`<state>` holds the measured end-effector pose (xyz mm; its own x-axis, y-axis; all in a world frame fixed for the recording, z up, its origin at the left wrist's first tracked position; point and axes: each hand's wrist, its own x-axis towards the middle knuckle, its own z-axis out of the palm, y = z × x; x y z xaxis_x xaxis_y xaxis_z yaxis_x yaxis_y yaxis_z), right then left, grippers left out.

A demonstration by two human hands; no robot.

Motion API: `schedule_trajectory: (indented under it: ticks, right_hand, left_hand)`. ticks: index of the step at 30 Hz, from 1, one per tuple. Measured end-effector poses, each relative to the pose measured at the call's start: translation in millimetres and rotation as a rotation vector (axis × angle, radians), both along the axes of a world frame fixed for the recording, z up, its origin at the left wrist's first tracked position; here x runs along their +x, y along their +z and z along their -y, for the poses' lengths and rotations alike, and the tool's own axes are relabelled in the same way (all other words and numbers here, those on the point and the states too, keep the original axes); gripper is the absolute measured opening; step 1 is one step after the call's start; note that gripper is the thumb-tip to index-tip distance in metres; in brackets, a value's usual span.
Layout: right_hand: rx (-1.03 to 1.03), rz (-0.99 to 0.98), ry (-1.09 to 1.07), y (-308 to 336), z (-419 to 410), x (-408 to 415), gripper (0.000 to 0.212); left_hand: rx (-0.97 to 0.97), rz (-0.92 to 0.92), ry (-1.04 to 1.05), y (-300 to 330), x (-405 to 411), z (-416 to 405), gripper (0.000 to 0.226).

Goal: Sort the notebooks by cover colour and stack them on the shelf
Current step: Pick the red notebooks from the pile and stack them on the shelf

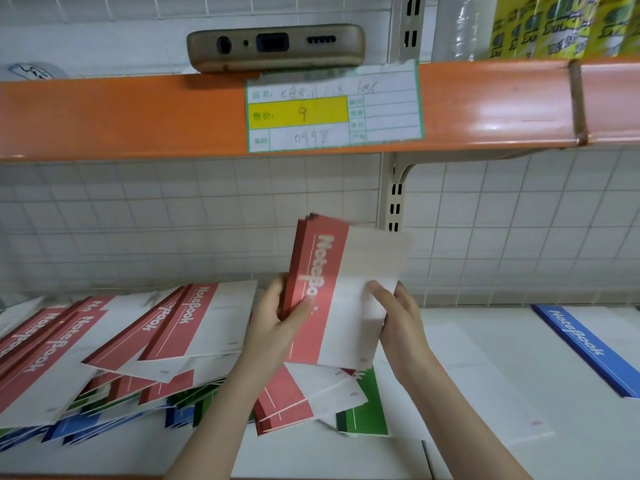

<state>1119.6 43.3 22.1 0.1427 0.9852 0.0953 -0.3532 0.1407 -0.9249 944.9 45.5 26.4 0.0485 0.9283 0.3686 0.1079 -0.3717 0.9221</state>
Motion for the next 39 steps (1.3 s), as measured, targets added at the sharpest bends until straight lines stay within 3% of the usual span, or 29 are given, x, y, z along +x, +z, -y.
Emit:
schedule_trajectory:
  ticks: [3,6,8,11,14,18,25,28,31,36,39]
  right_hand:
    - [0.016,-0.012,-0.038,1.3,5.3,-13.3,0.100]
    - [-0.010,0.016,-0.090,-7.7,6.6,-20.3,0.077]
    - [0.007,0.030,-0.074,-19.2,7.6,-22.1,0.074]
    - [0.010,0.056,-0.026,-32.5,10.0,-24.0,0.034]
    - [0.007,0.108,-0.001,-40.5,8.2,-25.2,0.014]
    - [0.148,0.199,-0.043,-38.4,11.0,-25.8,0.024]
    - [0.148,0.509,-0.316,-19.6,13.8,1.2,0.032]
    - [0.063,0.640,-0.363,-14.7,16.9,28.7,0.028]
    - [-0.039,0.694,-0.408,-16.4,26.8,62.1,0.030]
    - [-0.260,0.663,-0.484,-20.3,51.1,125.6,0.032]
    - [-0.369,0.650,-0.518,-21.0,71.2,167.3,0.031]
  left_hand:
    - [-0.001,0.052,0.073,1.5,11.0,2.3,0.028]
    - [-0.002,0.105,0.124,-3.4,16.3,2.8,0.023]
    - [-0.008,0.089,0.130,-6.6,15.4,3.9,0.026]
    - [-0.030,0.062,0.170,-15.2,12.7,4.6,0.032]
    - [-0.021,0.032,0.185,-20.5,11.7,5.5,0.040]
    - [-0.016,0.003,0.201,-18.5,11.1,5.6,0.042]
    - [-0.144,0.040,0.116,-8.2,28.6,-1.3,0.026]
    - [-0.161,-0.019,0.058,-5.1,53.7,-4.6,0.018]
    - [-0.218,-0.085,0.029,-7.0,86.2,-5.3,0.024]
    - [-0.243,-0.250,-0.114,-9.1,152.5,0.0,0.033]
    - [-0.262,-0.293,-0.203,-10.6,196.3,8.9,0.025]
